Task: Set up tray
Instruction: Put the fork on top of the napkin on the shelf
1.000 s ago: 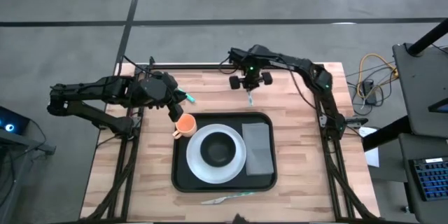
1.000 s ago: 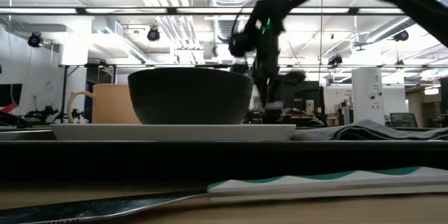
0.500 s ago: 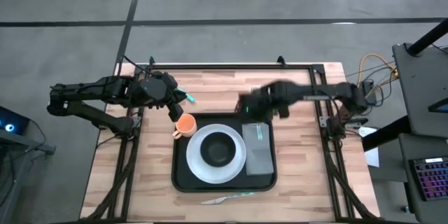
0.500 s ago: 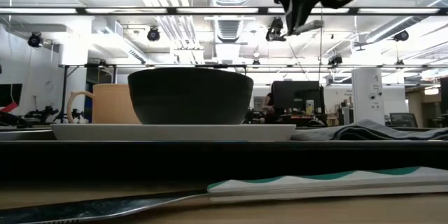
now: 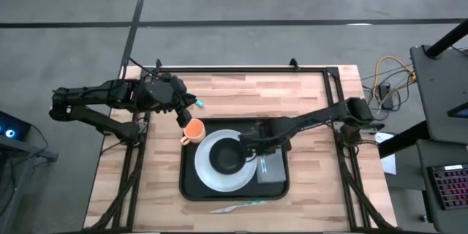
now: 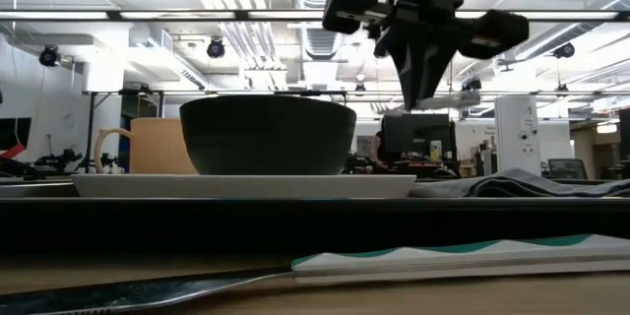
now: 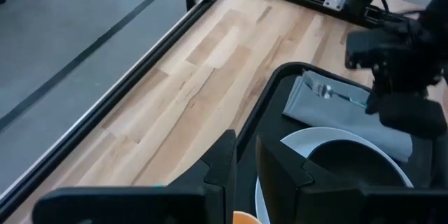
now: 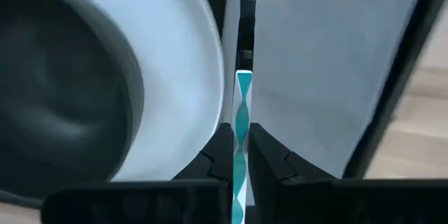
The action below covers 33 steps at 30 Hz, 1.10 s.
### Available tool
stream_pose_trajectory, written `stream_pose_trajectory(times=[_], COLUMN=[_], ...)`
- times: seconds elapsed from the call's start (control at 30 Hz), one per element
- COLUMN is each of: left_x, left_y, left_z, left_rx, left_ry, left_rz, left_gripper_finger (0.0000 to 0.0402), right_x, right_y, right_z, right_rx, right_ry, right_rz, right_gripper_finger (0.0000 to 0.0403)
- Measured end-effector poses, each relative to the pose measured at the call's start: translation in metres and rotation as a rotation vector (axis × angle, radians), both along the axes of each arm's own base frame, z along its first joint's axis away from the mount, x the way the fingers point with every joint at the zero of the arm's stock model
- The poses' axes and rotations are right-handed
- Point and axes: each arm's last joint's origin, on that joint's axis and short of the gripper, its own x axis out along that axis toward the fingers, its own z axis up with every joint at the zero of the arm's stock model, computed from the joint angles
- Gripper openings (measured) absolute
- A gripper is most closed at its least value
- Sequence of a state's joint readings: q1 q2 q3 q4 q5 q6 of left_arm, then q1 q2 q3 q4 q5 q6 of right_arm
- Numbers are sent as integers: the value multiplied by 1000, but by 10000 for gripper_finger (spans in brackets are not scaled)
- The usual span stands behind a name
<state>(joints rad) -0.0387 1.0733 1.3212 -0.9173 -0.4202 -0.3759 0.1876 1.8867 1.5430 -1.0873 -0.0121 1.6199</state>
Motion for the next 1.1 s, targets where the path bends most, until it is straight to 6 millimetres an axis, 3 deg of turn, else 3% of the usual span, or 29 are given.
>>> stream_pose_trajectory(times=[0.57,1.1], left_x=[0,0], left_y=[0,-1], left_z=[1,0], left_rx=[-5,-19], left_ry=[-4,-3], left_rz=[-2,-19], left_gripper_finger=[38,38], right_x=[12,12], right_y=[11,5], right_z=[-66,-71], right_rx=[54,86], right_ry=[131,107], right_rz=[48,-21], right_gripper_finger=[11,13])
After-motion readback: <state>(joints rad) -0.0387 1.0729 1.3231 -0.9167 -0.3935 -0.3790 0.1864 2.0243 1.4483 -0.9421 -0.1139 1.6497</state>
